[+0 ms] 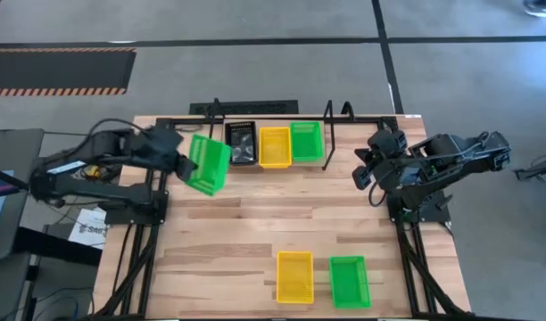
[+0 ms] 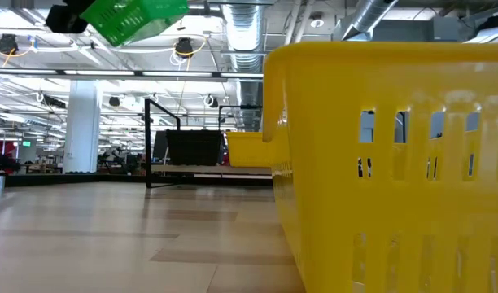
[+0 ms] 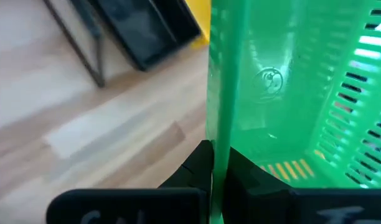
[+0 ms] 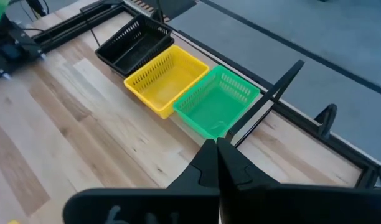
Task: Stack baskets on shelf by color
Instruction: Stack the top green bin on top of the stacked green bins on the shelf
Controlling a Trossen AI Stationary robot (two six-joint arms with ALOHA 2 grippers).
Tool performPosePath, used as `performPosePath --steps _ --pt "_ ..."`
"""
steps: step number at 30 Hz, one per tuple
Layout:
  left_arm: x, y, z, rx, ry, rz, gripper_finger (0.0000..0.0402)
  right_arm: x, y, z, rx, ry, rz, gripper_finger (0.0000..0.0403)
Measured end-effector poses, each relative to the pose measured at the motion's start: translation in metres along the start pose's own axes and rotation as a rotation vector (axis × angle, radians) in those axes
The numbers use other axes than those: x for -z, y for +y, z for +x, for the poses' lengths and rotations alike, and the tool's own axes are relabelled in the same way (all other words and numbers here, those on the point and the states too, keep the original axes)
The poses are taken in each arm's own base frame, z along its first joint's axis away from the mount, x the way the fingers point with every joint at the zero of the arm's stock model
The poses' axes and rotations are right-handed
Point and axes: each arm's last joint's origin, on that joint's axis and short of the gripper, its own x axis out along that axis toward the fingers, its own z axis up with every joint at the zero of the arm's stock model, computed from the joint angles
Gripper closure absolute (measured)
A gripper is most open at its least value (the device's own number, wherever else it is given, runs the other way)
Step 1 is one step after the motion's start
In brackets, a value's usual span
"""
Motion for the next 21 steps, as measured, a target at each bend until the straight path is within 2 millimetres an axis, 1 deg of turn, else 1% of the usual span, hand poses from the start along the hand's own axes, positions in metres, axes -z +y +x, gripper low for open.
performPosePath --steps 5,8,15,18,21 --pt "0.015 -0.036 0.025 0.0 -0.003 0.015 0.0401 0.001 -0.001 0.0 0.004 0.012 -0.032 0.04" --pt "0.028 -0.052 0.04 -0.046 -0.051 -0.037 0.0401 0.002 0.0 0.0 -0.014 0.03 -0.071 0.04" --pt "0.062 -0.078 0.07 -0.138 -0.099 -0.189 0.0401 0.003 0.001 0.0 -0.043 0.062 -0.157 0.04" --pt "0.076 -0.085 0.085 -0.175 -0.063 -0.229 0.0401 0.003 0.001 0.0 -0.045 0.063 -0.175 0.04" --pt "0.09 -0.091 0.1 -0.22 0.026 -0.289 0.0401 0.003 0.001 0.0 -0.046 0.064 -0.175 0.04"
